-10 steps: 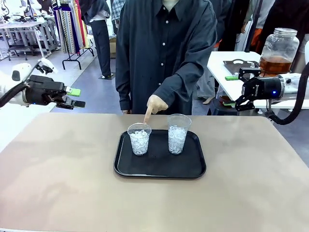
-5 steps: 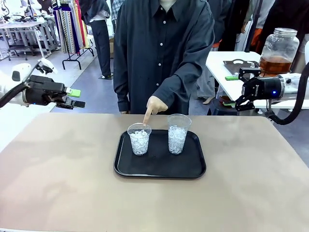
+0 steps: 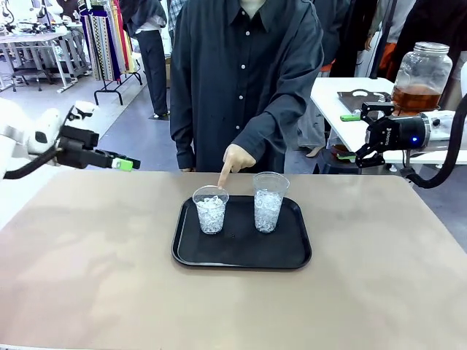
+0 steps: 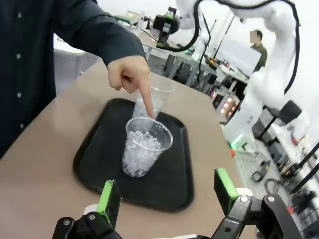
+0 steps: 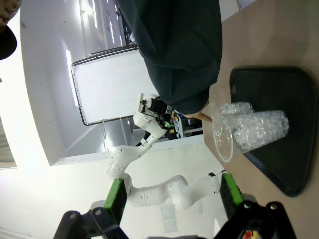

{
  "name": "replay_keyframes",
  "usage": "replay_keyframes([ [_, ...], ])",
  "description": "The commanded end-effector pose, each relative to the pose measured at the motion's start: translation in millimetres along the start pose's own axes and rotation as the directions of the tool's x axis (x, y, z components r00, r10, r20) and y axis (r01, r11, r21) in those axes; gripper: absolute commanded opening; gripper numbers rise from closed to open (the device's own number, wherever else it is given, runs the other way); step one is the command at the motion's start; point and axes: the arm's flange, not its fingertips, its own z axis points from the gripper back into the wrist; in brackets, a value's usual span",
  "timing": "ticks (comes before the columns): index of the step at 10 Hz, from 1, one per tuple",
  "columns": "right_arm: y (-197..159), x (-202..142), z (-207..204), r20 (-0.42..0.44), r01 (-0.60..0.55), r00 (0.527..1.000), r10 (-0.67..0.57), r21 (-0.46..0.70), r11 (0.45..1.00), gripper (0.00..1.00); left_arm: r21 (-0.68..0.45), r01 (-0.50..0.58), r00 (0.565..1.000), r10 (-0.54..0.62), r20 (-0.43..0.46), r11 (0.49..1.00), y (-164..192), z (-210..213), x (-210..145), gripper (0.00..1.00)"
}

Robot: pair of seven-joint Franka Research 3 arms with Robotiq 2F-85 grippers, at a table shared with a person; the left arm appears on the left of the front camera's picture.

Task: Pour the drink into the iced cup.
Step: Pick up the iced cup indicated by the human and present it to them.

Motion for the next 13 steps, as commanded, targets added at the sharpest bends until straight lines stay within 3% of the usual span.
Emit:
replay_keyframes([
  [1, 1, 0, 0, -0.001, 0.0, 1.0, 0.0, 0.002, 1.0, 1.0, 0.045, 0.143, 0.99, -0.143, 0.006, 0.989, 4, -9, -11, 1.0],
  [4, 1, 0, 0, -0.001, 0.0, 1.0, 0.0, 0.002, 1.0, 1.0, 0.143, 0.228, 0.972, -0.235, 0.032, 0.963, 12, -22, -25, 1.0],
  [11, 1, 0, 0, -0.001, 0.0, 1.0, 0.0, 0.002, 1.0, 1.0, 0.11, 0.199, 0.979, -0.201, 0.011, 0.974, 13, -14, -19, 1.0],
  [12, 1, 0, 0, -0.001, 0.0, 1.0, 0.0, 0.002, 1.0, 1.0, 0.121, 0.209, 0.977, -0.212, 0.013, 0.97, 14, -17, -23, 1.0],
  [13, 1, 0, 0, -0.001, 0.0, 1.0, 0.0, 0.002, 1.0, 1.0, 0.111, 0.285, 0.956, -0.29, 0.033, 0.952, 25, -24, -26, 1.0],
])
